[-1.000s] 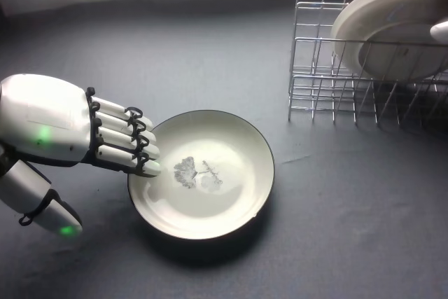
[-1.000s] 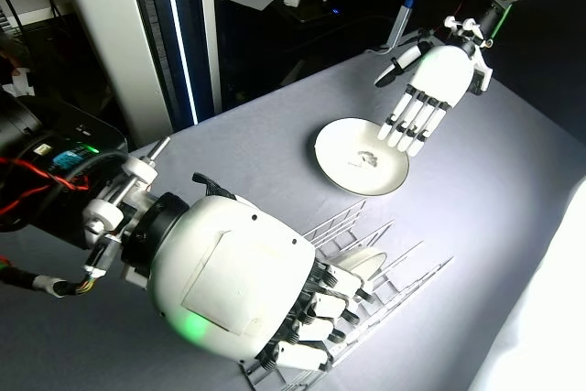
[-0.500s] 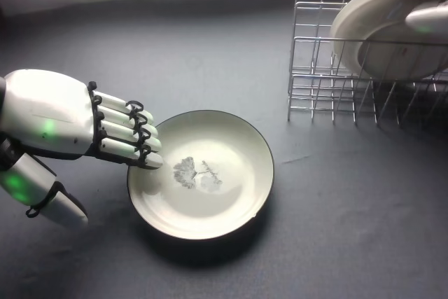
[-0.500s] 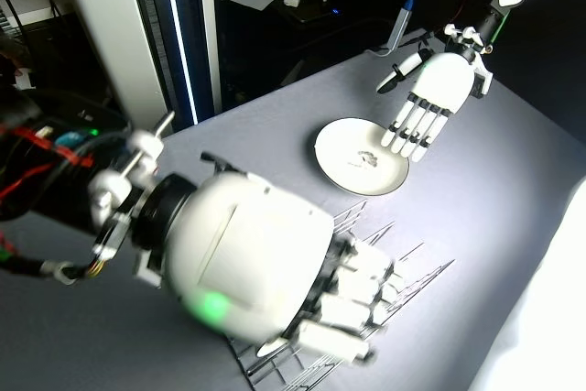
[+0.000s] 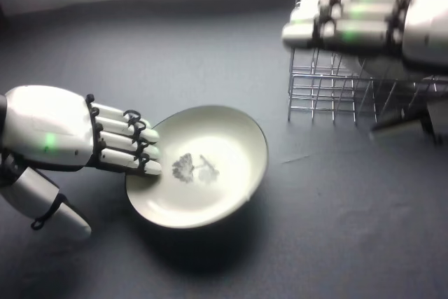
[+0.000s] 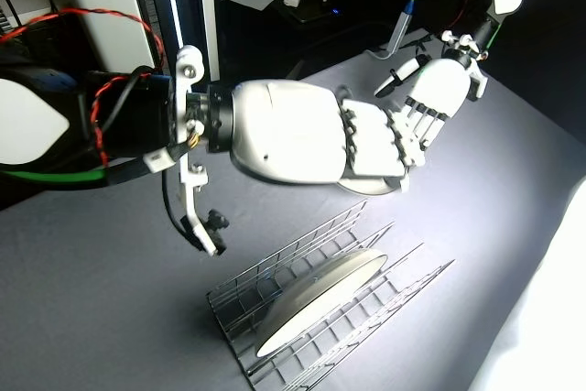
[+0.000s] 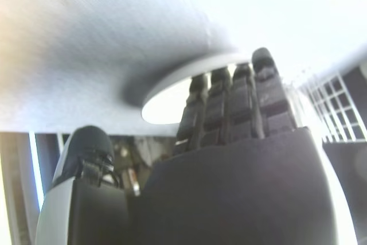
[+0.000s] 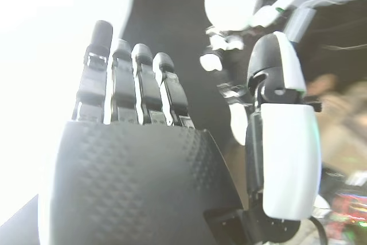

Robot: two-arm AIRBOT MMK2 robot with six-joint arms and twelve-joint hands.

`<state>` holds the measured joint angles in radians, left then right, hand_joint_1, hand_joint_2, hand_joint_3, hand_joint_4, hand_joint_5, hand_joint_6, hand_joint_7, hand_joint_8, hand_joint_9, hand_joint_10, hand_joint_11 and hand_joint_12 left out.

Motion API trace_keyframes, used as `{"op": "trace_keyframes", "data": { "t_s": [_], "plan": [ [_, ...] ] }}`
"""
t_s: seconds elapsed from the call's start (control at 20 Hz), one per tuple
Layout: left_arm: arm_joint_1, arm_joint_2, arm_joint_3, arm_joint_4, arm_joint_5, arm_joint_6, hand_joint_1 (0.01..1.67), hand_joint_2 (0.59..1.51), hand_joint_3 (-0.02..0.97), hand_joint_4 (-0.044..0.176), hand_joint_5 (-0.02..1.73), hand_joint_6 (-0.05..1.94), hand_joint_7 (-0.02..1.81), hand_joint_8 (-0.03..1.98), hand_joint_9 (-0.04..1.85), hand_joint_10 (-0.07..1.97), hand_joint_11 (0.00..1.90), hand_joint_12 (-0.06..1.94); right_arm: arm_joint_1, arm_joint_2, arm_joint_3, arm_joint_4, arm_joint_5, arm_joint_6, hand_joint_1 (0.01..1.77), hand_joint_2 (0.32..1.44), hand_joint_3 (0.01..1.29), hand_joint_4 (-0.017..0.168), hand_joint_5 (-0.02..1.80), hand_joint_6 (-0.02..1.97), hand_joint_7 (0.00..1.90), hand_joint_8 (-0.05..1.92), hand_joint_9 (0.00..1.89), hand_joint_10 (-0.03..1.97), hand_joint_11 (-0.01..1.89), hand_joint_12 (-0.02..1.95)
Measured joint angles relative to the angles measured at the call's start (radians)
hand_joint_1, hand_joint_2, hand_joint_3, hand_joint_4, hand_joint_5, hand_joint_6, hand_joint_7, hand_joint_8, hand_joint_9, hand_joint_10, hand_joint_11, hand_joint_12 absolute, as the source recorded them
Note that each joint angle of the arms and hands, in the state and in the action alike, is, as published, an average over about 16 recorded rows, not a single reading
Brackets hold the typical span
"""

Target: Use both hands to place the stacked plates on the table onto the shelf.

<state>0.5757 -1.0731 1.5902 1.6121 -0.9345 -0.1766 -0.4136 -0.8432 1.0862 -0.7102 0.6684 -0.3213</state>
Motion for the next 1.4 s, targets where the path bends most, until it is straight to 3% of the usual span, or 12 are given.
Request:
{"op": "trace_keyframes", "data": {
  "t_s": [0.3, 0.5, 1.4],
  "plan": [
    [0.043, -0.006, 0.005, -0.022, 0.008, -0.014, 0.01, 1.182, 0.008, -0.006, 0.05, -0.02, 0.05, 0.00, 0.02, -0.03, 0.06, 0.10, -0.028, -0.038, -0.003, -0.202, 0.035, 0.007, 0.74, 1.08, 0.01, 0.006, 0.02, 0.04, 0.02, 0.02, 0.02, 0.02, 0.01, 0.15],
    [0.059, -0.007, 0.005, -0.031, 0.011, -0.022, 0.01, 1.184, 0.009, -0.007, 0.04, -0.03, 0.04, -0.01, 0.02, -0.03, 0.07, 0.11, -0.037, -0.081, -0.001, -0.265, 0.015, 0.007, 0.75, 1.05, 0.01, 0.006, 0.02, 0.04, 0.01, 0.02, 0.02, 0.02, 0.01, 0.03],
    [0.056, -0.009, 0.007, -0.029, 0.010, -0.028, 0.01, 1.187, 0.008, -0.007, 0.03, -0.04, 0.03, -0.01, 0.01, -0.03, 0.06, 0.11, -0.011, -0.376, 0.110, -0.285, -0.193, 0.003, 1.26, 0.94, 0.01, 0.003, 0.02, 0.04, 0.01, 0.02, 0.02, 0.02, 0.01, 0.43]
  ]
}}
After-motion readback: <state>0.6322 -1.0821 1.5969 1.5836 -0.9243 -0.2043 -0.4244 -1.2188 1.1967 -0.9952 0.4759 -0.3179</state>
